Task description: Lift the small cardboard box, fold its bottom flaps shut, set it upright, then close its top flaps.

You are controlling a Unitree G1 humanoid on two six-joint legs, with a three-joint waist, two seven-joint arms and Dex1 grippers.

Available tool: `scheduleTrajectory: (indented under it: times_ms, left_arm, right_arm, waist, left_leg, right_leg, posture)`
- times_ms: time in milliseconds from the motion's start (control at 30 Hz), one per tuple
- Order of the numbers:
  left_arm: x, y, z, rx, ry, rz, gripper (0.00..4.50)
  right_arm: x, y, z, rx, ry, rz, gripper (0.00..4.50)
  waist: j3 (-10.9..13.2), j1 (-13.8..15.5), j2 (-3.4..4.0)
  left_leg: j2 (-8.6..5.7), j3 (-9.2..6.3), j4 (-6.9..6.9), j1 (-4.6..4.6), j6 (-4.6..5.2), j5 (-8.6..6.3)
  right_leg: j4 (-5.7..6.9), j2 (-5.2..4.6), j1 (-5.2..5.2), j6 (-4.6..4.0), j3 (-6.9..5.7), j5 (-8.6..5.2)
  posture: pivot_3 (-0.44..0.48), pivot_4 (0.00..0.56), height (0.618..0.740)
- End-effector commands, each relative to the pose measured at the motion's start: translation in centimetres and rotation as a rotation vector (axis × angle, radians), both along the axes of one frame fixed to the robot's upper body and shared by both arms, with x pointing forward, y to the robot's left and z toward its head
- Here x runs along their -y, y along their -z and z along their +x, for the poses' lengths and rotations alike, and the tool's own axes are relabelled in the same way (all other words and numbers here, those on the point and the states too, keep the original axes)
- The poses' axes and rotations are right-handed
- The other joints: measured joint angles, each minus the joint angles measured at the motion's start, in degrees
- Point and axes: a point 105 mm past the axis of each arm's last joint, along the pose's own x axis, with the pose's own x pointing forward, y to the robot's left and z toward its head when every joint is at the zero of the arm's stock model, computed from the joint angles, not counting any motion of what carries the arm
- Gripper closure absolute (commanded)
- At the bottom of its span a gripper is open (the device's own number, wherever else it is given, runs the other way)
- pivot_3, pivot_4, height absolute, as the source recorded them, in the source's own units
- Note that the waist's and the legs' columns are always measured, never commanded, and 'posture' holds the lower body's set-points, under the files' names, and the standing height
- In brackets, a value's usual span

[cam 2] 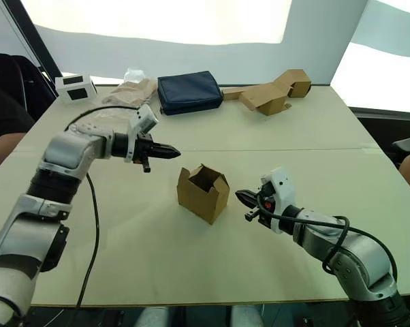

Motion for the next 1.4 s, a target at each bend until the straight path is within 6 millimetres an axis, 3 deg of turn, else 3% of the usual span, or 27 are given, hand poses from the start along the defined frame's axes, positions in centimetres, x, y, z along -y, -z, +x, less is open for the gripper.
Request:
scheduleTrajectory:
  times_ms: [33,100,267,433,633,1067,1267,1400]
  left_arm:
    - [0.5,0.1,-0.5,0.057,0.036,0.002,4.46]
    - [0.6,1.5,-1.0,0.050,0.053,0.029,4.46]
    - [0.7,2.6,-1.9,0.040,0.083,0.060,4.46]
    - [0.2,4.1,-4.6,-0.021,0.188,0.105,4.46]
    - [0.6,4.2,-5.9,-0.050,0.232,0.105,4.46]
    - [0.0,4.7,-6.4,-0.068,0.243,0.134,4.46]
    - [-1.1,3.5,-6.4,-0.056,0.233,0.136,4.46]
    - [-0.7,0.5,-5.9,-0.025,0.233,-0.003,4.46]
  right_arm:
    - [-0.8,0.2,0.1,-0.013,-0.018,-0.010,4.50]
    - [-1.3,0.6,0.2,-0.036,-0.023,-0.008,4.50]
    - [-2.0,0.7,0.2,-0.047,-0.043,0.002,4.50]
    - [-2.4,0.0,0.4,-0.039,-0.050,0.045,4.50]
    - [-2.1,0.2,0.4,-0.041,-0.042,0.038,4.50]
    - [-1.3,0.7,0.9,-0.067,-0.037,-0.001,4.50]
    - [0.4,-0.9,1.8,-0.005,0.003,0.011,4.50]
    - [-0.1,-3.5,1.9,0.115,-0.046,0.097,4.50]
  waist:
    - [0.0,0.0,0.00]
    - [0.0,-0.1,0.00]
    - [0.0,-0.1,0.00]
    - [0.0,-0.4,0.02]
    - [0.0,-0.1,0.02]
    - [0.0,-0.3,0.02]
    - [0.0,-0.2,0.02]
    - [0.0,-0.2,0.01]
  left_leg:
    - [0.00,-0.01,0.00,0.00,0.00,0.00]
    - [0.00,-0.01,0.00,0.00,-0.01,0.01]
    - [0.00,-0.03,0.01,0.06,-0.09,0.05]
    - [0.00,-0.02,0.01,0.12,-0.12,0.07]
    - [0.00,-0.05,0.02,0.11,-0.15,0.08]
    - [-0.01,-0.05,0.05,0.12,-0.14,0.08]
    - [-0.01,-0.04,0.05,0.12,-0.14,0.08]
    - [0.00,-0.04,0.05,0.12,-0.14,0.08]
  right_leg:
    - [0.04,-0.01,-0.01,0.00,0.00,0.00]
    - [0.11,0.00,-0.03,0.00,0.01,0.00]
    - [0.25,0.01,-0.04,-0.01,0.01,0.00]
    - [0.27,0.03,-0.03,-0.02,0.05,0.00]
    - [0.30,0.02,-0.01,-0.02,0.04,0.00]
    - [0.31,0.05,0.00,-0.02,0.05,0.00]
    - [0.30,0.05,0.00,-0.02,0.05,0.00]
    - [0.30,0.05,0.00,-0.02,0.05,0.00]
  posture:
    - [0.000,0.150,0.740]
    - [0.000,0.150,0.740]
    - [0.000,0.150,0.740]
    - [0.000,0.150,0.740]
    - [0.000,0.150,0.740]
    - [0.000,0.150,0.740]
    - [0.000,0.150,0.740]
    - [0.000,0.150,0.740]
